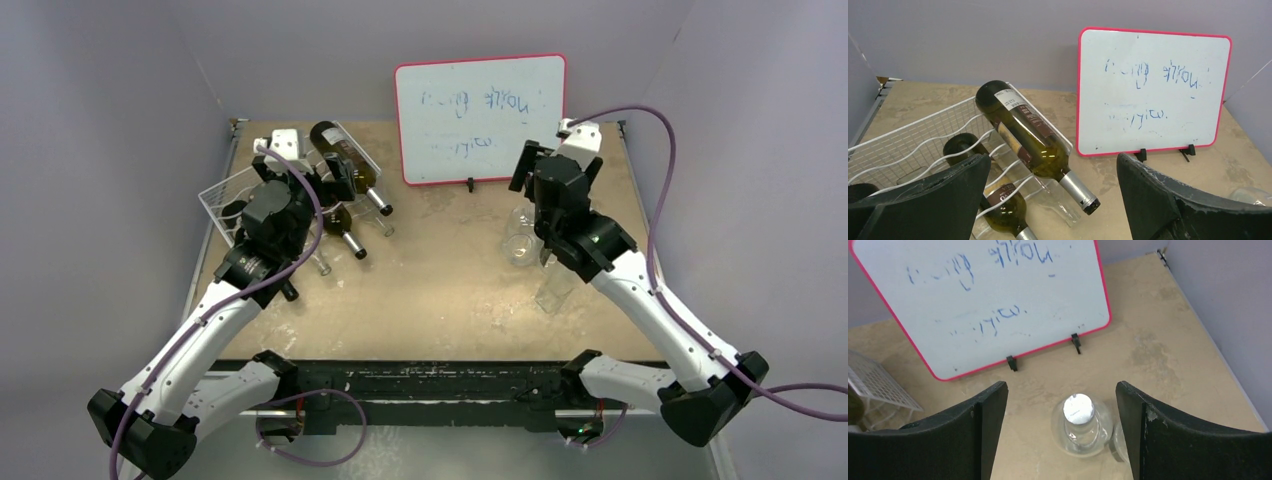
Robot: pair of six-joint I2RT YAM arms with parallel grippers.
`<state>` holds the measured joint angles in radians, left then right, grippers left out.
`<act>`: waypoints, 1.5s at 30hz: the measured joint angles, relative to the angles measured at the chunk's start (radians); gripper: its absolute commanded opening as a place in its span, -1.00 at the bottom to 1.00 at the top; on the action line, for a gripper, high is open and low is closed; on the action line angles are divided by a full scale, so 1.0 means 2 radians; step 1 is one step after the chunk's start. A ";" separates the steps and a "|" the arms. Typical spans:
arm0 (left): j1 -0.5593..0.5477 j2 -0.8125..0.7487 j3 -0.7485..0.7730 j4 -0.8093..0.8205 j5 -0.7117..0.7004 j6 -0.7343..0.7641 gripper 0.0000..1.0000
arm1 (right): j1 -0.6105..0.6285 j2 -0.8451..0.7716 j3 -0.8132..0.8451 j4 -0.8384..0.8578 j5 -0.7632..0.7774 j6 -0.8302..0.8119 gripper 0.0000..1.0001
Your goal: Put the wine bottle on the wine rack
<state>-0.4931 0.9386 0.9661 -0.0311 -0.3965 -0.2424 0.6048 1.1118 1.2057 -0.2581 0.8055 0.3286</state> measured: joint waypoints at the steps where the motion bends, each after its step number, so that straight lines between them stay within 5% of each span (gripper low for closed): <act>1: 0.000 0.000 0.000 0.000 0.002 0.000 0.95 | -0.003 0.001 -0.002 -0.009 -0.001 0.006 0.63; 9: 0.000 0.001 0.000 0.000 0.013 0.000 0.95 | -0.026 0.020 -0.043 -0.040 -0.030 0.033 0.46; 20: 0.000 0.004 -0.005 0.000 0.013 0.000 0.94 | -0.075 0.035 -0.078 -0.031 -0.100 0.035 -0.05; 30: 0.000 0.005 -0.005 0.000 0.011 0.000 0.94 | -0.086 0.055 -0.078 -0.011 -0.165 0.002 -0.95; 45: 0.000 0.005 -0.005 0.000 0.009 0.000 0.94 | -0.085 0.158 0.006 0.039 -0.310 -0.043 -1.00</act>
<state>-0.4931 0.9482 0.9554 -0.0311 -0.3794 -0.2428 0.4351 1.4269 1.2167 -0.1802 0.1848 0.2432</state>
